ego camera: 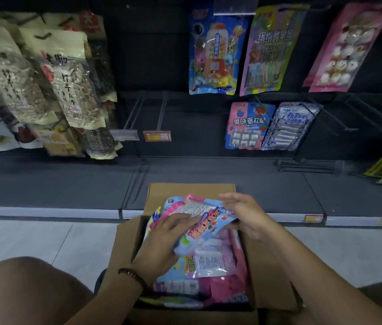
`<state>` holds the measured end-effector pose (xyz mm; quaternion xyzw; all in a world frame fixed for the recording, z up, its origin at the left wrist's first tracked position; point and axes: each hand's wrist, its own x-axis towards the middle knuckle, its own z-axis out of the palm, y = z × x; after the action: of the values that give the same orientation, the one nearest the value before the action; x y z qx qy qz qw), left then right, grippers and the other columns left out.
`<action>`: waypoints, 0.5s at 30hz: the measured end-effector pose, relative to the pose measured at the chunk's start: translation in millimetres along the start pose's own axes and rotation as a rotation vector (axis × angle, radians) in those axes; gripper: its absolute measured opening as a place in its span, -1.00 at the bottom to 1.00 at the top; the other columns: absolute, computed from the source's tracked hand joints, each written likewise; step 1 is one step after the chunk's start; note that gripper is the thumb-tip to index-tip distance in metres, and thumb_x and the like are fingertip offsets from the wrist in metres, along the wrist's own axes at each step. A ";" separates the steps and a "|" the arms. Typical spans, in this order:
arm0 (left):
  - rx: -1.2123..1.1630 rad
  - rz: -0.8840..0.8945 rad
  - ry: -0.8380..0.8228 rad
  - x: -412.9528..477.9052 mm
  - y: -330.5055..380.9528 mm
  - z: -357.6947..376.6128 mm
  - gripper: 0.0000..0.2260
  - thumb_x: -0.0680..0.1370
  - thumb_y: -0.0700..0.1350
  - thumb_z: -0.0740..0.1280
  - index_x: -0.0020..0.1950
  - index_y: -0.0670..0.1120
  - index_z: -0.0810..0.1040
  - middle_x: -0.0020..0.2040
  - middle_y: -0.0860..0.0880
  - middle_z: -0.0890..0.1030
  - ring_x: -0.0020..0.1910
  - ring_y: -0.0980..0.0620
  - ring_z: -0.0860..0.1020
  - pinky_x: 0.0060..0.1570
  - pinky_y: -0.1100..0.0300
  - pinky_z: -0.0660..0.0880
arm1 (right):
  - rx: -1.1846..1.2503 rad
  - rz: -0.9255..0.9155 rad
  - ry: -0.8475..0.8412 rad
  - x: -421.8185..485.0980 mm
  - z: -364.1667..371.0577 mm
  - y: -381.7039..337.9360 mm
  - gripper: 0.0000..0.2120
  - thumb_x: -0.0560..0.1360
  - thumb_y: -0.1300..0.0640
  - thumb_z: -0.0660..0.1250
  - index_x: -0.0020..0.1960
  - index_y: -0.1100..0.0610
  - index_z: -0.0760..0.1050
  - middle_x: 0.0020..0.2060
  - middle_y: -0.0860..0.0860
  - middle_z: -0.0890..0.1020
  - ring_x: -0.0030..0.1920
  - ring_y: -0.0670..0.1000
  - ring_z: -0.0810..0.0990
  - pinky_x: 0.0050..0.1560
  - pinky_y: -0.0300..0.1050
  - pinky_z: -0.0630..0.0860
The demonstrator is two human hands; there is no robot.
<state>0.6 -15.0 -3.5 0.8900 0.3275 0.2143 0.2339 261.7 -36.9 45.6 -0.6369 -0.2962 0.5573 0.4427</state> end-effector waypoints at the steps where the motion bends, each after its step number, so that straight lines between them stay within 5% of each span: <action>1: -0.074 0.005 0.120 3.3 3.2 -4.1 -0.32 0.51 -0.34 0.46 0.55 0.16 0.47 0.42 0.12 0.50 0.41 0.09 0.51 0.29 0.03 0.55 | 0.034 -0.003 -0.013 -2.7 0.5 -4.5 -0.76 0.71 0.23 0.25 0.31 0.16 0.60 -0.08 0.16 0.75 -0.24 0.12 0.75 -0.17 0.12 0.73; 4: -0.184 -0.068 0.395 10.7 21.2 -24.9 -0.70 0.57 -0.16 0.53 0.26 0.10 0.68 0.22 0.20 0.62 0.23 0.29 0.58 0.15 0.31 0.56 | 0.034 0.003 -0.104 -8.8 -3.8 -17.2 -0.57 0.70 -0.23 0.16 0.27 0.01 0.66 0.03 0.20 0.76 -0.07 0.24 0.76 -0.01 0.07 0.66; 7: -0.243 -0.260 0.375 15.7 27.2 -40.3 -0.85 0.59 0.13 0.47 0.16 0.23 0.65 0.15 0.20 0.67 0.12 0.21 0.66 0.03 0.12 0.63 | 0.039 -0.021 -0.170 -7.8 -7.2 -23.0 -0.23 0.54 -0.55 0.06 0.26 0.00 0.70 0.11 0.13 0.74 0.05 0.15 0.71 -0.04 0.00 0.61; 9: -0.405 -0.440 0.421 21.8 32.2 -47.5 -0.81 0.57 0.17 0.45 0.06 0.09 0.67 0.00 0.12 0.73 -0.02 0.13 0.71 -0.02 -0.03 0.68 | 0.110 -0.086 -0.167 -7.7 -5.4 -25.5 -0.11 0.42 -0.64 0.10 0.28 0.06 0.68 0.07 0.04 0.70 0.09 0.06 0.67 0.01 0.01 0.59; 11: -0.654 -0.495 0.467 29.4 41.8 -52.2 -0.88 0.63 0.02 0.43 0.09 0.00 0.67 -0.01 0.11 0.77 -0.02 0.10 0.74 0.01 -0.01 0.71 | 0.066 -0.238 -0.135 -12.4 0.4 -30.2 -0.34 0.57 -0.44 0.19 0.19 0.11 0.66 0.00 -0.08 0.71 0.05 -0.10 0.69 0.01 -0.14 0.56; 13: -0.793 -0.493 0.469 36.3 50.8 -56.1 -0.89 0.67 -0.06 0.38 0.18 0.01 0.65 0.05 0.13 0.77 0.04 0.08 0.75 0.01 0.06 0.72 | -0.046 -0.420 -0.053 -19.5 8.8 -38.1 -0.78 0.67 -0.01 0.34 0.05 0.13 0.64 -0.09 -0.13 0.74 -0.04 -0.19 0.71 -0.07 -0.30 0.56; 15: -0.877 -0.493 0.469 40.9 54.9 -59.3 -0.83 0.68 -0.06 0.37 0.26 -0.01 0.63 0.11 0.09 0.77 0.11 0.05 0.74 0.08 0.03 0.71 | -0.098 -0.504 0.044 -20.9 14.4 -42.1 -0.93 0.64 0.21 0.40 -0.02 0.15 0.62 -0.10 -0.06 0.77 -0.05 -0.11 0.74 -0.09 -0.24 0.62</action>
<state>23.8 -7.8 83.8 0.5345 0.4495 0.4619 0.5467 248.3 -33.5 92.8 -0.5755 -0.4627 0.4004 0.5426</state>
